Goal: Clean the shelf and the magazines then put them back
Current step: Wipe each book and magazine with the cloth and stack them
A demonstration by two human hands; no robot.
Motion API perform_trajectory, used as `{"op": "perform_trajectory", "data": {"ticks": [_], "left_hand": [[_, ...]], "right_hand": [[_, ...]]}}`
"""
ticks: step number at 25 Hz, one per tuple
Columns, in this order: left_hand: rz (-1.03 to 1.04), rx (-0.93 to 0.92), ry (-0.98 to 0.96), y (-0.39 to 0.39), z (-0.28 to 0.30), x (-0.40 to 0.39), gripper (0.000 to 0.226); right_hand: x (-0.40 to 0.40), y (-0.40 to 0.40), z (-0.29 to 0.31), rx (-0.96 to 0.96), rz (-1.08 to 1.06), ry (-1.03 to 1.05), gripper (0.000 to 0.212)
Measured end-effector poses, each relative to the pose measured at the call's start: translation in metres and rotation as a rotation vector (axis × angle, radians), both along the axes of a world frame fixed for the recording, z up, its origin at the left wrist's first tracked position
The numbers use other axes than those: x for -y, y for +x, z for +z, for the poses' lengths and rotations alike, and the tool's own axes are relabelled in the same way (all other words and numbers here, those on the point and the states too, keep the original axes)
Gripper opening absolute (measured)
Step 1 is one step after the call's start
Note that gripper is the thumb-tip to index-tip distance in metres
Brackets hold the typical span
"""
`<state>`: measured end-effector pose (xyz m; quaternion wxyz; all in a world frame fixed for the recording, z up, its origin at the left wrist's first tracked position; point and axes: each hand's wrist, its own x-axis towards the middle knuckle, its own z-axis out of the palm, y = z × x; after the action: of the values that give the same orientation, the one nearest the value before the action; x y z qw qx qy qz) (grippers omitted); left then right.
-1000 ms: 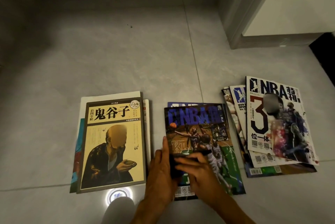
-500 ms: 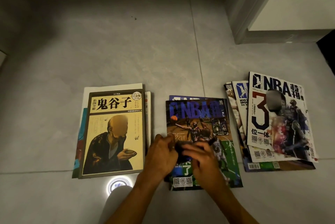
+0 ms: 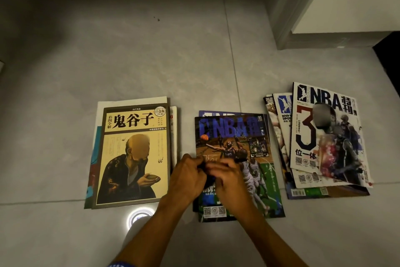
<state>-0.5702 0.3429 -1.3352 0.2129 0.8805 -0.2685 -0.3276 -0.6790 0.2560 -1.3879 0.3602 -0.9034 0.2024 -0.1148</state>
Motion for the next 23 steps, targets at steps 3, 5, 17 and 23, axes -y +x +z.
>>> {"op": "perform_trajectory", "data": {"ticks": [3,5,17,23], "left_hand": [[-0.108,0.056,0.030,0.001,-0.001,-0.002,0.040],[-0.259,0.144,0.108,-0.004,-0.003,-0.003,0.058],[-0.312,0.202,0.254,-0.021,0.002,-0.004,0.108],[-0.452,0.271,0.249,-0.018,-0.008,0.012,0.110]], "right_hand": [[-0.026,-0.061,-0.001,-0.039,0.105,0.000,0.036],[-0.018,-0.070,-0.004,-0.041,0.177,-0.009,0.034],[0.062,0.028,0.002,-0.060,-0.171,-0.062,0.041],[0.014,-0.086,-0.017,0.004,0.046,-0.171,0.034]]}}
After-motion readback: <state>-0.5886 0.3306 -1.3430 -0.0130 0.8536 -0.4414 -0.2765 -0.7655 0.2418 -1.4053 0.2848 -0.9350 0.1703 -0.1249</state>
